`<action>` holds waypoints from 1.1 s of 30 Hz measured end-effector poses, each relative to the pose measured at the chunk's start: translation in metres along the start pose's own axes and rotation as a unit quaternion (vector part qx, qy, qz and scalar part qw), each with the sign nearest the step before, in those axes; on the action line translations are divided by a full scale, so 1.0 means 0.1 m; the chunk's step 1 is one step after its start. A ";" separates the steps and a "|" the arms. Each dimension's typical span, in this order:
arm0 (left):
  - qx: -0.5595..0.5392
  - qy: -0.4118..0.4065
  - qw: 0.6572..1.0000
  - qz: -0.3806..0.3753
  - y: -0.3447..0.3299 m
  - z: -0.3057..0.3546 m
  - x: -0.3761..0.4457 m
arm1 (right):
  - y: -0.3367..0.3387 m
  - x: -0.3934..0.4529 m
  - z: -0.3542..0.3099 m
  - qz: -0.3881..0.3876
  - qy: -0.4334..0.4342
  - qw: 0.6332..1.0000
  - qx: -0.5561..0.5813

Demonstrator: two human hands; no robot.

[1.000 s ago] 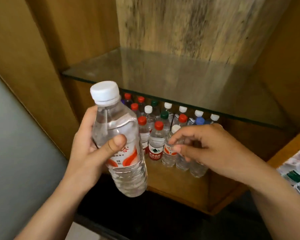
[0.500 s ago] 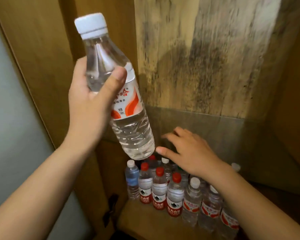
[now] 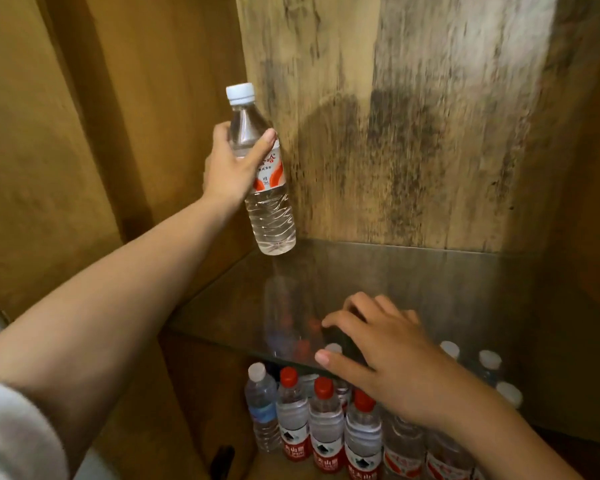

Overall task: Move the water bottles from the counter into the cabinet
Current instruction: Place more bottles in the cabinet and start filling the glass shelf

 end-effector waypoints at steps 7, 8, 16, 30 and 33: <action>0.005 0.032 0.999 -0.037 -0.28 -0.42 0.38 | 0.04 -0.01 0.01 0.007 0.009 1.000 0.021; 0.015 0.034 0.998 -0.044 -0.31 -0.45 0.41 | 0.05 -0.02 0.00 0.010 0.009 1.000 0.024; 0.098 0.039 0.991 -0.087 -0.52 -0.44 0.52 | 0.05 -0.03 0.00 0.005 -0.006 0.999 0.032; 0.356 0.048 0.933 0.010 -0.38 -0.34 0.37 | 0.03 -0.05 0.00 0.000 -0.015 1.000 0.024; 0.386 0.077 0.919 -0.026 -0.47 -0.42 0.36 | 0.00 -0.05 -0.02 -0.009 -0.017 1.000 0.004</action>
Point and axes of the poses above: each hand's wrist, its own x-axis towards the middle knuckle, its own y-axis out of the back of the hand, z = x × y, the point moved 8 cm from there along x, towards the middle knuckle, and after that the axes turned 11 degrees about -z, right-handed, at the moved point
